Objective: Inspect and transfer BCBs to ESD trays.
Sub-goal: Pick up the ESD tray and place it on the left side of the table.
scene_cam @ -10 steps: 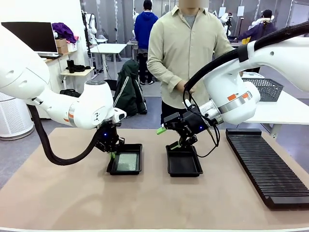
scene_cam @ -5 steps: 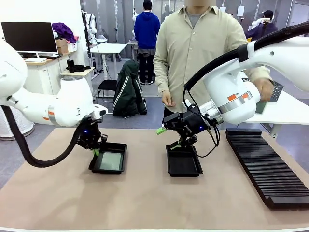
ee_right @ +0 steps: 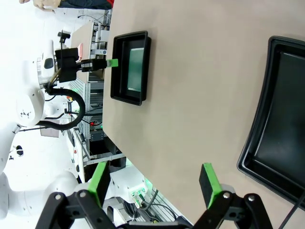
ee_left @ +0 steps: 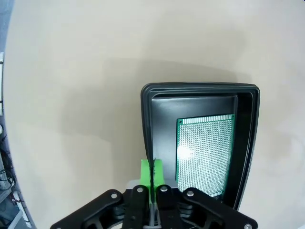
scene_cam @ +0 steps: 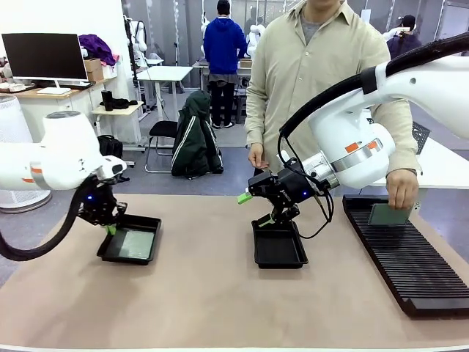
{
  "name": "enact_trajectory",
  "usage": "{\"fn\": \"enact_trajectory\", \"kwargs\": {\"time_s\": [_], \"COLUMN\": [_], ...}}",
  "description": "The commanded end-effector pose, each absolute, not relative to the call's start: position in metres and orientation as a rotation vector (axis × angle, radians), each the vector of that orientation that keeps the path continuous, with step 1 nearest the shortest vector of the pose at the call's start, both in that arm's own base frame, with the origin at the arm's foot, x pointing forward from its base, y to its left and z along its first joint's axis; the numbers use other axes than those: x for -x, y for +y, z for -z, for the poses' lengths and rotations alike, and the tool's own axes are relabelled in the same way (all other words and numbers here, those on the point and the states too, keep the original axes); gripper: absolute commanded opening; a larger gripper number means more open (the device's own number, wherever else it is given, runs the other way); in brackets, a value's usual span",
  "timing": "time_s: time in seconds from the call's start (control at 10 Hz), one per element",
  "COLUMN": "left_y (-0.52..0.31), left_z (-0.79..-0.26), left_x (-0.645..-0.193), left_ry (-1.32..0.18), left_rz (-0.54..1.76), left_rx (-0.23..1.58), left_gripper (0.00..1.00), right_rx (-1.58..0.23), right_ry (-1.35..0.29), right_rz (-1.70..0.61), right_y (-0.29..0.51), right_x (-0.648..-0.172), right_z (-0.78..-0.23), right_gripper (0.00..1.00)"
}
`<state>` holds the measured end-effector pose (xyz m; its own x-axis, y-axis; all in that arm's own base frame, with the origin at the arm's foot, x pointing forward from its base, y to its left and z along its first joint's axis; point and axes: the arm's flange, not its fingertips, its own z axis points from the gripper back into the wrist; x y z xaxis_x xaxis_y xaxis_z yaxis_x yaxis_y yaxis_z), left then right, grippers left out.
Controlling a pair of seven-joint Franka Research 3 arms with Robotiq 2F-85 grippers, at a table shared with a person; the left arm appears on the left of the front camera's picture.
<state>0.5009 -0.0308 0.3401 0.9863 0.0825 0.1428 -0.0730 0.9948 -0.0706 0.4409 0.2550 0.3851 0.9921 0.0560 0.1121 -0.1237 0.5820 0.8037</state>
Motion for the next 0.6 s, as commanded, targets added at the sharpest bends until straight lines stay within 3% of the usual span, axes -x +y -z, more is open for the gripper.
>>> {"fn": "enact_trajectory", "kwargs": {"time_s": [0.0,0.5], "left_y": [-0.006,0.041], "left_z": [-0.342,-0.339], "left_x": [-0.490,-0.480], "left_ry": [-0.142,-0.144], "left_rz": [-0.072,-0.071], "left_rx": [0.089,0.047], "left_gripper": [0.00,0.00], "right_rx": [-0.944,-0.944], "right_ry": [-0.078,-0.078], "right_rz": [-0.104,-0.104], "right_y": [0.254,0.254], "right_x": [-0.440,-0.440], "right_z": [-0.385,-0.385], "right_gripper": [1.00,1.00]}}
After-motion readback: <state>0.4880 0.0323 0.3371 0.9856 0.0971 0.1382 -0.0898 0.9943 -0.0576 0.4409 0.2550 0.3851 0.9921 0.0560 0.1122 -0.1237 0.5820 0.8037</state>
